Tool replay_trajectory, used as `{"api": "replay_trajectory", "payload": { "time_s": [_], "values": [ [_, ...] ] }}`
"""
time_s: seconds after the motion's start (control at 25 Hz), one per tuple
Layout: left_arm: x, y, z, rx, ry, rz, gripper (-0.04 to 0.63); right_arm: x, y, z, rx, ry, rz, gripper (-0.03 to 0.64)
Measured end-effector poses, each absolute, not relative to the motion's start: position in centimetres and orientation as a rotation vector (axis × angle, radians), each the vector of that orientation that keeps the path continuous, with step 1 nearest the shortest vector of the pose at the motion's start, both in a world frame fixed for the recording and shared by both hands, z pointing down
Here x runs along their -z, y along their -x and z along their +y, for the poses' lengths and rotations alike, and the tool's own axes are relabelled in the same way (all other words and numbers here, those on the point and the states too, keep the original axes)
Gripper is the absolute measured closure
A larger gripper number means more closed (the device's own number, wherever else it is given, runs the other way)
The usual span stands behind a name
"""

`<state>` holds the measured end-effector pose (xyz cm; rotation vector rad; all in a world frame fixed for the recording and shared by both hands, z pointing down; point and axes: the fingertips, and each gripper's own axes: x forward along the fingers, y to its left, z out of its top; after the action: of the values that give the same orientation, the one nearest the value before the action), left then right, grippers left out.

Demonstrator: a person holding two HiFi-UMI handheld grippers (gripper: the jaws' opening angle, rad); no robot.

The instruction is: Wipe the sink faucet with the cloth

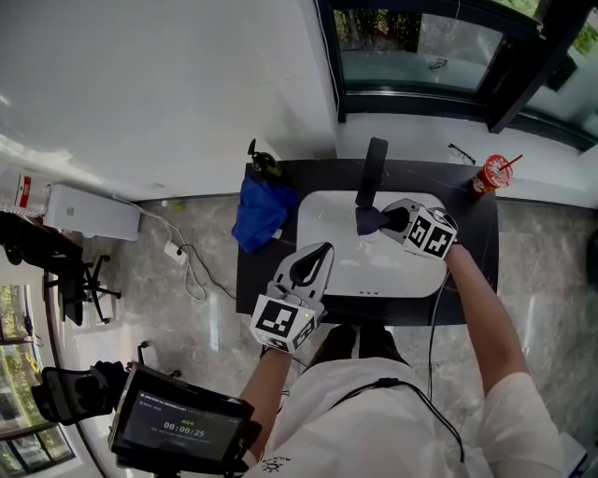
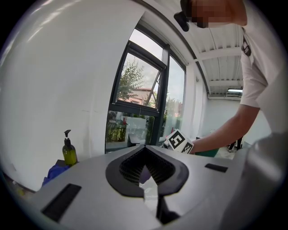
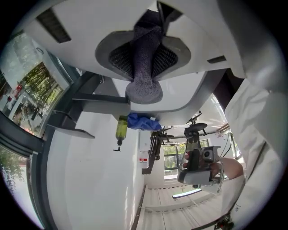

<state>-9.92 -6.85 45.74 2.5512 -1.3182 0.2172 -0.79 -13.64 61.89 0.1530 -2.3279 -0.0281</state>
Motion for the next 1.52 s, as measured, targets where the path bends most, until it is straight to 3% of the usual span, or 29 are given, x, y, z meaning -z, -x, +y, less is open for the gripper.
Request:
{"api": "replay_trajectory", "payload": {
  "time_s": [0.72,1.32,1.52],
  "values": [
    [-46.1,11.1,-6.6,-0.246,-2.523,-1.356,0.595,-62.9,-1.0,-24.3,-0.038,-0.528,-2.241,0.514],
    [-45.3,9.9,-6.1,-0.233,-2.579,-1.307,0.595,-61.3,2.3,-14.5,-0.087,-0.305,-2.422,0.514],
    [-44.9,8.3,-5.3,-0.23,-2.622,-1.244,0.595,-57.8,1.3,-11.4,-0.078,-0.452,-2.473,0.514]
  ]
}}
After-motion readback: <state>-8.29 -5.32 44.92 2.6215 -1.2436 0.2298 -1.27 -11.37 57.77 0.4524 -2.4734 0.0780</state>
